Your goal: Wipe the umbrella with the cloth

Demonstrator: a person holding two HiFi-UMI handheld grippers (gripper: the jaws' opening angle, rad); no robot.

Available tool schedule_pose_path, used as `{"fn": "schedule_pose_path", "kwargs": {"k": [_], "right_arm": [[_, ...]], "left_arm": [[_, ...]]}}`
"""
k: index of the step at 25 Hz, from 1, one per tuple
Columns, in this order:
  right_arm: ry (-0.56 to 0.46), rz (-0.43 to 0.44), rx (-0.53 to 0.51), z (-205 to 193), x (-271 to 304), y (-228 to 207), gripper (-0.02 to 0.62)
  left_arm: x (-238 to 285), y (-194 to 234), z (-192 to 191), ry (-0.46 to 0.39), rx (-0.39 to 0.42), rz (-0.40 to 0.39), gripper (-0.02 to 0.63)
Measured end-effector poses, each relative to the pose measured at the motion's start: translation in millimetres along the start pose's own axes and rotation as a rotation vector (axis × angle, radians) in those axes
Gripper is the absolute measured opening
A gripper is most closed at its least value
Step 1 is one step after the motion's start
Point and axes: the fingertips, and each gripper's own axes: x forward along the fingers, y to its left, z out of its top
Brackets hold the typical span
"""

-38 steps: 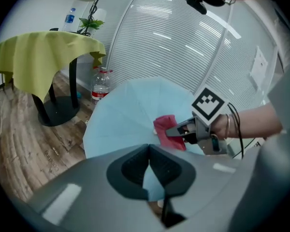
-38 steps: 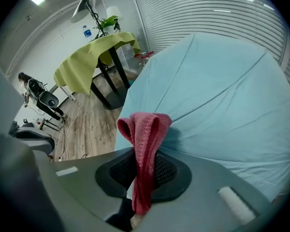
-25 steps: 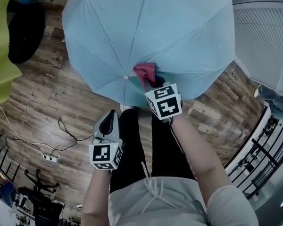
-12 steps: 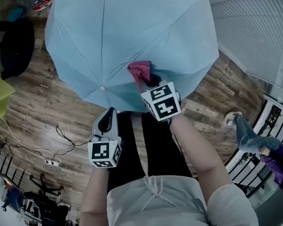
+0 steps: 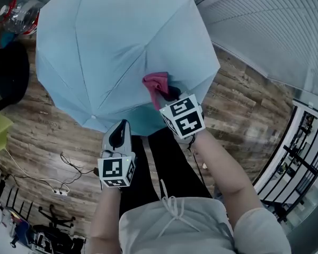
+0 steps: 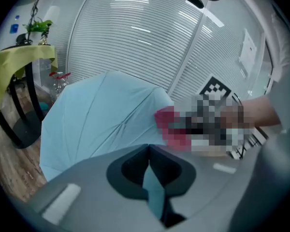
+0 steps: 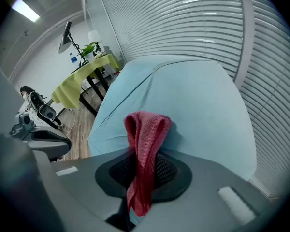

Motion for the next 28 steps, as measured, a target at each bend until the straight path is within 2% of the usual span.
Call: {"fn": "schedule_pose_path", "kwargs": {"k": [9, 15, 28], "right_arm": [[-0.036, -0.003, 0.003, 14.4, -34.8, -72.0, 0.06], [-0.026, -0.081, 0.037, 7.9, -45.6, -132.5, 0.06], [0.061, -0.179, 0.115, -33.1, -30.0, -228.2, 0.06]], "left_arm": [[45.3, -51.1, 30.0, 0.007, 0.022, 0.003, 0.006], [70.9, -76.9, 47.4, 0.006, 0.023, -0.002, 0.006], [120.2, -93.7, 34.1, 0.088, 0.042, 0.0, 0.006]]}}
